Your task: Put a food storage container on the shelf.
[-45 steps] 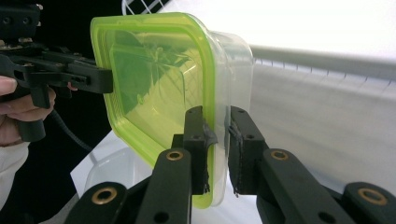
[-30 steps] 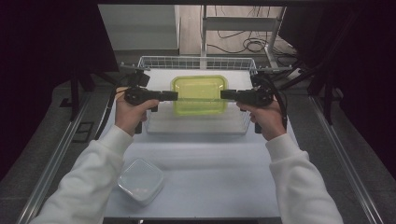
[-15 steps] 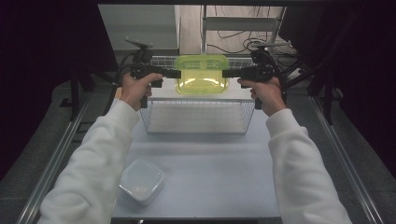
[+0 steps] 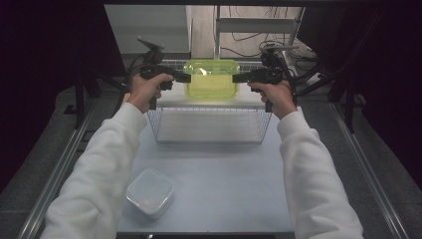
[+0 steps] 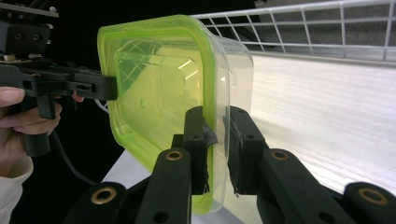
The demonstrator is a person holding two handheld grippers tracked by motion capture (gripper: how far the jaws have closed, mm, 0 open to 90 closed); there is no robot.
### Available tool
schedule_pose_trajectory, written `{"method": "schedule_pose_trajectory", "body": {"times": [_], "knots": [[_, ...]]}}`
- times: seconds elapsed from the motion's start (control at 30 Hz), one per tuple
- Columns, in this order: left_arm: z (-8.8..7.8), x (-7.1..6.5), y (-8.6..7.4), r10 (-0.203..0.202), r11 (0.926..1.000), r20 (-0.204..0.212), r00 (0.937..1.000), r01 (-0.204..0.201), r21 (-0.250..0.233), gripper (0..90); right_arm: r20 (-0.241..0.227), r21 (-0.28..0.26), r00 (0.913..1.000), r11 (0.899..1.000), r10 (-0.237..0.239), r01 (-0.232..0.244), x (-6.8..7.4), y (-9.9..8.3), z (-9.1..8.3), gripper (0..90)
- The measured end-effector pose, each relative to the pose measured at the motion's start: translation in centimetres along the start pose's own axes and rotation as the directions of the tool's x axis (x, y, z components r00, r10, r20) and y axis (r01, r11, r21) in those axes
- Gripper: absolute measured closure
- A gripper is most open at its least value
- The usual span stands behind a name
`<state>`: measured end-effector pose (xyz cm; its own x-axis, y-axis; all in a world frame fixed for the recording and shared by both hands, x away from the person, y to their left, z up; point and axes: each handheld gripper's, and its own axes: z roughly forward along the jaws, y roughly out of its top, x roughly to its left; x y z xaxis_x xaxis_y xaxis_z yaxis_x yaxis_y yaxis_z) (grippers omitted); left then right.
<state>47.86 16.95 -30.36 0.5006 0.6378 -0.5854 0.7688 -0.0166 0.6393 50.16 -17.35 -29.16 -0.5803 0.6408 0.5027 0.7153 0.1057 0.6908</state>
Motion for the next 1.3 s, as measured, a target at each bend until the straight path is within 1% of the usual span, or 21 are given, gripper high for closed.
{"method": "schedule_pose_trajectory", "body": {"times": [0.1, 0.13, 0.33, 0.37, 0.57, 0.6, 0.63, 0.67, 0.7, 0.73, 0.77, 0.83, 0.87, 0.93, 1.0, 1.03, 1.07, 1.17, 1.23, 1.27, 1.3], "knots": [[0.2, 0.2, -0.2, -0.005, 0.9999, -0.002, 1.0, 0.005, 0.009, 79.6, 0.005, 0.009, 1.0, 1.0, 0.004, -0.004, -0.1, -0.1, 0.2, 78.5], [0.2, 0.2, -0.3, -0.003, 0.9999, -0.009, 1.0, 0.003, 0.014, 79.6, 0.011, 0.014, 0.9999, 1.0, -0.005, 0.004, -0.1, -0.1, 0.3, 78.4], [0.5, 0.8, -0.4, -0.029, 0.9992, -0.009, 0.9996, 0.029, 0.029, 79.7, 0.017, 0.022, 0.9998, 1.0, 0.007, -0.007, -0.2, -0.1, 0.6, 78.5], [0.6, 1.2, -0.4, -0.061, 0.998, 0.013, 0.998, 0.061, 0.015, 79.5, 0.021, 0.025, 0.9996, 1.0, 0.018, -0.018, -0.4, -0.2, 0.9, 78.6], [0.9, 2.3, 0.2, -0.119, 0.9929, 0.032, 0.9924, 0.118, 0.013, 79.1, 0.014, 0.016, 0.9974, 0.997, 0.07, -0.07, -1.1, 0.2, 1.6, 78.2], [0.9, 2.3, 0.2, -0.119, 0.9929, 0.032, 0.9924, 0.118, 0.013, 79.1, 0.016, 0.016, 0.9967, 0.997, 0.08, -0.08, -1.2, 0.3, 1.7, 77.8], [1.1, 2.6, 0.5, -0.147, 0.9891, 0.036, 0.9885, 0.147, 0.007, 79.1, 0.015, 0.017, 0.9958, 0.996, 0.091, -0.091, -1.4, 0.4, 1.9, 77.4], [1.1, 2.6, 0.5, -0.147, 0.9891, 0.036, 0.9885, 0.147, 0.007, 79.0, 0.015, 0.018, 0.9944, 0.994, 0.105, -0.105, -1.5, 0.5, 2.0, 77.0], [1.3, 2.9, 0.6, -0.16, 0.9871, 0.041, 0.9863, 0.16, 0.002, 79.0, 0.015, 0.018, 0.9944, 0.994, 0.105, -0.105, -1.5, 0.5, 2.0, 77.0], [1.4, 3.1, 0.7, -0.174, 0.9848, 0.043, 0.9839, 0.174, 0.006, 78.7, 0.012, 0.018, 0.9927, 0.993, 0.12, -0.12, -1.7, 0.6, 2.2, 76.7], [1.7, 3.6, 1.0, -0.195, 0.9808, 0.052, 0.9794, 0.195, 0.007, 78.0, 0.008, 0.015, 0.9889, 0.989, 0.149, -0.149, -2.2, 0.7, 2.5, 75.9], [2.0, 4.0, 1.1, -0.214, 0.9767, 0.06, 0.9749, 0.214, 0.008, 77.0, 0.006, 0.008, 0.9832, 0.983, 0.183, -0.183, -2.5, 0.8, 2.8, 75.0], [2.0, 4.0, 1.1, -0.214, 0.9767, 0.06, 0.9749, 0.214, 0.008, 76.5, 0.006, 0.008, 0.9832, 0.983, 0.183, -0.183, -2.5, 0.8, 2.8, 75.0], [2.5, 4.7, 1.3, -0.237, 0.9715, 0.072, 0.9689, 0.237, 0.006, 75.1, 0.011, 0.014, 0.9735, 0.973, 0.228, -0.229, -3.0, 1.0, 3.3, 73.2], [2.6, 5.0, 1.5, -0.249, 0.9683, 0.085, 0.9647, 0.249, 0.011, 74.1, 0.007, 0.006, 0.9702, 0.97, 0.242, -0.242, -3.3, 1.0, 3.6, 72.6], [2.6, 5.1, 1.5, -0.246, 0.9694, 0.087, 0.9655, 0.245, 0.016, 73.8, 0.005, 0.008, 0.9664, 0.966, 0.257, -0.257, -3.4, 1.1, 3.6, 72.6], [2.7, 5.2, 1.5, -0.244, 0.9697, 0.09, 0.9655, 0.244, 0.018, 73.6, 0.003, 0.002, 0.9676, 0.968, 0.253, -0.253, -3.5, 1.1, 3.7, 72.6], [2.7, 5.2, 1.5, -0.24, 0.9707, 0.094, 0.9662, 0.24, 0.015, 73.0, 0.002, 0.002, 0.9668, 0.967, 0.256, -0.256, -3.5, 1.1, 3.7, 72.5], [2.7, 5.1, 1.5, -0.227, 0.9739, 0.088, 0.9699, 0.227, 0.011, 72.4, 0.006, 0.001, 0.9662, 0.966, 0.258, -0.258, -3.4, 1.1, 3.7, 72.4], [2.7, 5.1, 1.5, -0.227, 0.9739, 0.088, 0.9699, 0.227, 0.011, 71.9, 0.009, -0.001, 0.9661, 0.966, 0.258, -0.258, -3.4, 1.1, 3.7, 72.1], [2.7, 4.9, 1.4, -0.21, 0.9776, 0.062, 0.9757, 0.21, 0.008, 70.0, 0.013, -0.003, 0.967, 0.967, 0.255, -0.255, -3.3, 1.1, 3.6, 71.0]]}}
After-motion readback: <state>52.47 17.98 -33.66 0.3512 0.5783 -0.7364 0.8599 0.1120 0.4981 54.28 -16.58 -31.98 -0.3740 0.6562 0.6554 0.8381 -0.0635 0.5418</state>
